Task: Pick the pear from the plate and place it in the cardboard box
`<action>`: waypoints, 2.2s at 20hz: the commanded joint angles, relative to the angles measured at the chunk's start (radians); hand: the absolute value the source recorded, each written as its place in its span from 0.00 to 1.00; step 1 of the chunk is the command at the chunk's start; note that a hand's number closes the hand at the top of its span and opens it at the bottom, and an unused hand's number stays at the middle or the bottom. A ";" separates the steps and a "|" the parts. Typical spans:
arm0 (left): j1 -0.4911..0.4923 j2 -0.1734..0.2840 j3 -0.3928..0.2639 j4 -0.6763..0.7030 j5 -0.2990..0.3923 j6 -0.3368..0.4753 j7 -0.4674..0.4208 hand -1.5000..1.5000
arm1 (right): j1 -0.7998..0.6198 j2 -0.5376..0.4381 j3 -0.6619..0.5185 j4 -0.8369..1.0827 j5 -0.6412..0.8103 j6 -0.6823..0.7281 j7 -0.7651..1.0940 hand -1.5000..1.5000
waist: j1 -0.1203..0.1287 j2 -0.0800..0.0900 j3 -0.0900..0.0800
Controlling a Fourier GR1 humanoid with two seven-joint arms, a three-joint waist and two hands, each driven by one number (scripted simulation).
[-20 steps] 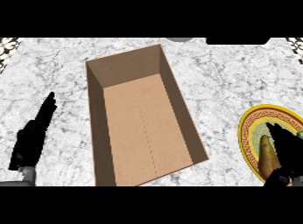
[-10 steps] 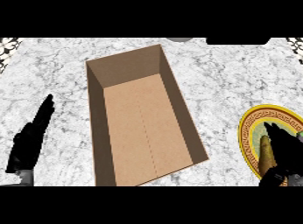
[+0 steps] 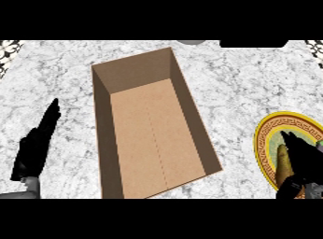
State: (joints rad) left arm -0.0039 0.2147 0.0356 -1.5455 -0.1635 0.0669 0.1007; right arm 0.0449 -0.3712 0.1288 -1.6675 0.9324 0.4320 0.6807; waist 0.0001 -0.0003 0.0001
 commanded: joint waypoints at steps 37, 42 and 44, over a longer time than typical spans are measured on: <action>0.021 -0.051 0.027 -0.017 -0.038 -0.032 -0.020 0.50 | 0.406 0.230 0.525 -0.635 0.510 -0.467 0.096 1.00 | -0.008 -0.004 0.000; 0.063 -0.058 0.010 -0.014 -0.056 -0.034 -0.052 0.50 | 0.329 0.261 0.653 -0.740 0.511 -0.476 0.053 1.00 | -0.002 -0.004 -0.001; 0.004 -0.034 0.043 -0.006 -0.041 -0.039 -0.024 0.50 | 0.204 0.330 0.656 -0.777 0.514 -0.370 0.087 1.00 | 0.005 0.000 -0.001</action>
State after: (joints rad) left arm 0.0157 0.1801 0.0742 -1.5598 -0.2020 0.0263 0.0817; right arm 0.3458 -0.1020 0.7208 -2.3832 1.4415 0.0122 0.7604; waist 0.0011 -0.0024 -0.0006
